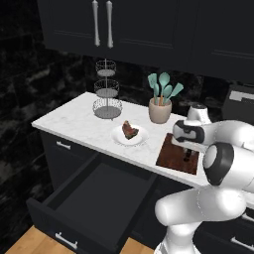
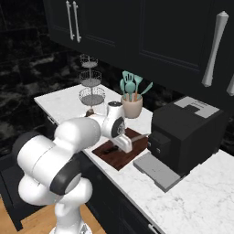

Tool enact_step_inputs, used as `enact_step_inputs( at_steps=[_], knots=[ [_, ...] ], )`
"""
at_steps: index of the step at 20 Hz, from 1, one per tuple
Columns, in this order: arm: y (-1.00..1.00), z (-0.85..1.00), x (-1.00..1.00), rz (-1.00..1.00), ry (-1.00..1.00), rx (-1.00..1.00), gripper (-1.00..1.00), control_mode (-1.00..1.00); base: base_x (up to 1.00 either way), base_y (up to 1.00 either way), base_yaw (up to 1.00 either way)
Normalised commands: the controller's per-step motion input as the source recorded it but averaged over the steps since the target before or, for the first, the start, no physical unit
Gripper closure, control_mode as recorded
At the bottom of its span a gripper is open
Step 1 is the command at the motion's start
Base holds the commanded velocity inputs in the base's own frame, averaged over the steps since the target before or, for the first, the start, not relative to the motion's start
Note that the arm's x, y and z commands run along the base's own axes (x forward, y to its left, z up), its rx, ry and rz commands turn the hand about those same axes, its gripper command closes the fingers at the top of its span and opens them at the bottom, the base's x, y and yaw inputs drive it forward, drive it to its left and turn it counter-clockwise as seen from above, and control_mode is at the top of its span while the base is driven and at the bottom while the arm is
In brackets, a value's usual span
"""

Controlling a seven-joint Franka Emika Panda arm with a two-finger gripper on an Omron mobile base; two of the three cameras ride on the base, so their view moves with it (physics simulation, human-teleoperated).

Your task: Pick up the knife from the drawer and place it on the cutting board. Then place the meat from the plate to the cutting board.

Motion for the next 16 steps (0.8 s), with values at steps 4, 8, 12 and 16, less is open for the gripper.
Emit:
enact_step_inputs(
  at_steps=[4,8,12,16],
  knots=[
    [-0.14,-0.31,0.44,0.00,-0.07,-0.02,1.00,-1.00,0.00,0.00,0.00],
    [0.00,-0.26,0.11,0.00,-0.08,-0.07,1.00,-1.00,0.00,0.00,0.00],
    [-0.06,-0.26,-0.16,0.00,-0.06,-0.07,1.00,-1.00,0.00,0.00,0.00],
    [-0.04,-0.11,-0.28,0.00,-0.04,-0.01,1.00,-1.00,0.00,0.00,0.00]
  ],
)
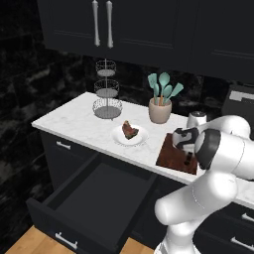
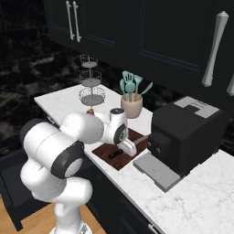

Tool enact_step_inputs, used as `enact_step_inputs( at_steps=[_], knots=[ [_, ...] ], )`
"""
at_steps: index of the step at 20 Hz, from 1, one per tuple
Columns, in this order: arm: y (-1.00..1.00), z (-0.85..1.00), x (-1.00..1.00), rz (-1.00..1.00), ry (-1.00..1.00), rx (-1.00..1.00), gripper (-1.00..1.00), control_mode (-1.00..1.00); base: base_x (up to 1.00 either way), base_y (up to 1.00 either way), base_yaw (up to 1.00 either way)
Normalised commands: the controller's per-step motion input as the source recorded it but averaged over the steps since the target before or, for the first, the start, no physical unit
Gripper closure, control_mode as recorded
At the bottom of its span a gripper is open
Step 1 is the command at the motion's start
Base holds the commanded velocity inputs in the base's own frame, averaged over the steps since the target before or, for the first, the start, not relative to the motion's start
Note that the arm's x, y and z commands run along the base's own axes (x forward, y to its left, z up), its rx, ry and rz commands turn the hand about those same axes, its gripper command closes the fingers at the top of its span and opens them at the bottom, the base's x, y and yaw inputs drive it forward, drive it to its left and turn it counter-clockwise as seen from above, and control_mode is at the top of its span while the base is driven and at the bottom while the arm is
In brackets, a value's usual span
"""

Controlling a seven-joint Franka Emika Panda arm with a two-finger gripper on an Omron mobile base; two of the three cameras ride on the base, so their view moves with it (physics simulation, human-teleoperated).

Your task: Pick up the knife from the drawer and place it on the cutting board. Then place the meat from the plate to the cutting board.

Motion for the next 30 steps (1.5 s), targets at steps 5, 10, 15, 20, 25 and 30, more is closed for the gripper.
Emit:
enact_step_inputs(
  at_steps=[5,10,15,20,25,30],
  knots=[
    [0.01,-0.01,-0.07,0.06,-0.09,-0.02,1.00,-1.00,0.00,0.00,0.00],
    [0.02,-0.05,0.00,0.14,-0.04,-0.04,1.00,-1.00,0.00,0.00,0.00],
    [0.00,-0.04,0.00,0.10,0.00,0.00,1.00,-1.00,0.00,0.00,0.00],
    [0.00,0.00,0.03,0.04,0.00,0.00,-1.00,-1.00,0.00,0.00,0.00],
    [0.00,0.00,0.00,0.00,-0.06,0.00,-1.00,-1.00,0.00,0.00,0.00],
    [0.00,0.00,0.00,0.00,-0.07,0.00,-1.00,-1.00,0.00,0.00,0.00]
  ],
)
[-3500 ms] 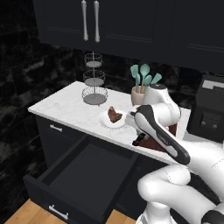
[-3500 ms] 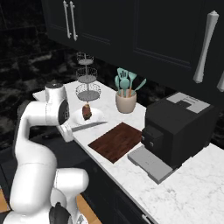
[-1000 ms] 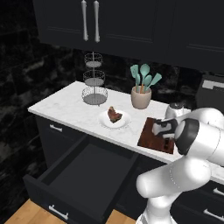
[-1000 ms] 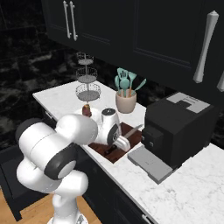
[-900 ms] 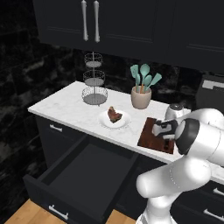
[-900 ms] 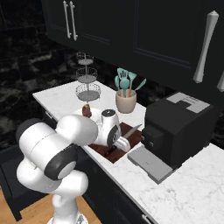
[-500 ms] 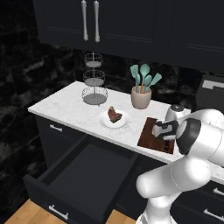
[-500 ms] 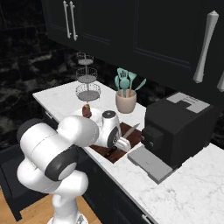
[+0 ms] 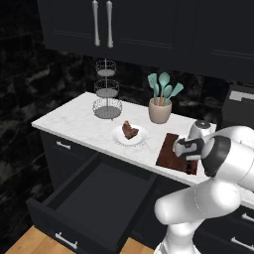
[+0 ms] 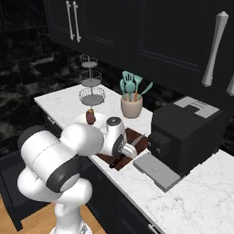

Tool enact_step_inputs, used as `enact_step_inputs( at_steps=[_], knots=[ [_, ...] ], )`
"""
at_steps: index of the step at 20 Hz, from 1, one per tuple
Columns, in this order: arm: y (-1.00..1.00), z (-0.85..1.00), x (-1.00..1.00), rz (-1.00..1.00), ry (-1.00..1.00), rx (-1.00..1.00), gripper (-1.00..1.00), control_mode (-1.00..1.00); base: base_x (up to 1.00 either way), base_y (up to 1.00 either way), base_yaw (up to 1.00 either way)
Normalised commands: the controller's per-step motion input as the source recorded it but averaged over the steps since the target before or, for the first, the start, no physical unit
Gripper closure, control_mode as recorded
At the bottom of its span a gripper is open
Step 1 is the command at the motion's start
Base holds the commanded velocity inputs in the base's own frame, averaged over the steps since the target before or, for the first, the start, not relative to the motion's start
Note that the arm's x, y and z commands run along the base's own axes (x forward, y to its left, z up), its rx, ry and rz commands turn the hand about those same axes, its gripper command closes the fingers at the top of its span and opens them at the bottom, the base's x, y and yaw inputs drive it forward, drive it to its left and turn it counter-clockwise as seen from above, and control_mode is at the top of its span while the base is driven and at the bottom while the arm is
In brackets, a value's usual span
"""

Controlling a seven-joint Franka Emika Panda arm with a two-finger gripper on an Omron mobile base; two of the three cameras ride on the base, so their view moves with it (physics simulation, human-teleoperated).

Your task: Pick up the knife from the drawer and place it on the cutting board. Then place the meat from the plate to the cutting board.

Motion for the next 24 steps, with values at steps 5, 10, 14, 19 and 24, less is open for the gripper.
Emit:
enact_step_inputs(
  at_steps=[5,10,14,19,24],
  knots=[
    [0.10,0.15,0.00,0.00,-0.04,0.00,-1.00,-1.00,0.00,0.00,0.00],
    [0.30,0.81,-0.01,0.00,-0.08,-0.03,-1.00,-1.00,0.00,0.00,0.00],
    [0.82,0.81,0.30,0.12,-0.14,0.00,-1.00,-1.00,0.00,0.00,0.00],
    [0.79,0.75,0.32,0.24,-0.13,0.00,-1.00,-1.00,0.00,0.00,0.00],
    [0.39,0.82,0.16,0.26,-0.01,-0.04,-1.00,-1.00,0.00,0.00,0.00]
  ],
)
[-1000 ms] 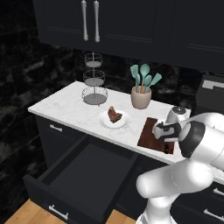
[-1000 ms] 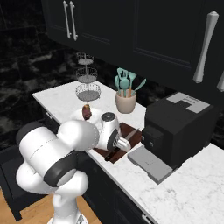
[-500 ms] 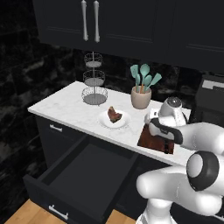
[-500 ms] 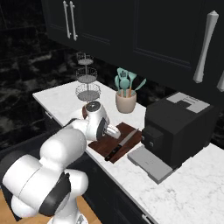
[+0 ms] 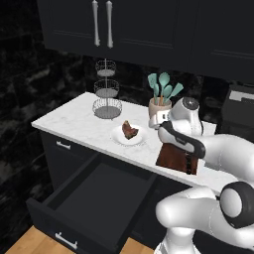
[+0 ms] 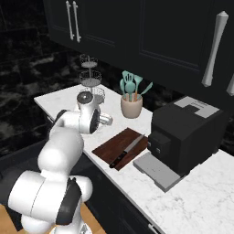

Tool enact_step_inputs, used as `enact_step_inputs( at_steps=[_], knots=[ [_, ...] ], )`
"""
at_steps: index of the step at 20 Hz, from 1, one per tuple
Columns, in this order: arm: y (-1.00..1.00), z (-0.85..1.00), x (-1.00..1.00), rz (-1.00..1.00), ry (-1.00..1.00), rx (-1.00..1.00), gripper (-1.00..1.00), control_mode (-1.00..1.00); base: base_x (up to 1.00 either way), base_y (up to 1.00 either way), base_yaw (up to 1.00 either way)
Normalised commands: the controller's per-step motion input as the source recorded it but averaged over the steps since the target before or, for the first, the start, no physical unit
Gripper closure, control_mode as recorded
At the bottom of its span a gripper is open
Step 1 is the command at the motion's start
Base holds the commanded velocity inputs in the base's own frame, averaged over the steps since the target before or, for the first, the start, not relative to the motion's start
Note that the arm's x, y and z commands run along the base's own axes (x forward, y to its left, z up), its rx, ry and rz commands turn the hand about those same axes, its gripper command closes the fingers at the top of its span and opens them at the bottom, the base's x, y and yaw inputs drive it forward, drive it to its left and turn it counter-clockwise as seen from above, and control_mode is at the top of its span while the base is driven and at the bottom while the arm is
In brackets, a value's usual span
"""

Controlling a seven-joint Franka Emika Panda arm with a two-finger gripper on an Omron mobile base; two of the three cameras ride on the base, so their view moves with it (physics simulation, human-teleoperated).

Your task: Pick up the knife from the drawer and place it on the cutting board. Then place the meat from the plate to the cutting board.

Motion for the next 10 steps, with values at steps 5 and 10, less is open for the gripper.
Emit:
enact_step_inputs(
  at_steps=[5,10],
  knots=[
    [0.59,0.69,0.08,0.31,0.00,-0.15,-1.00,-1.00,0.00,0.00,0.00],
    [0.75,0.24,0.39,0.29,0.00,-0.26,-1.00,-1.00,0.00,0.00,0.00]
  ],
)
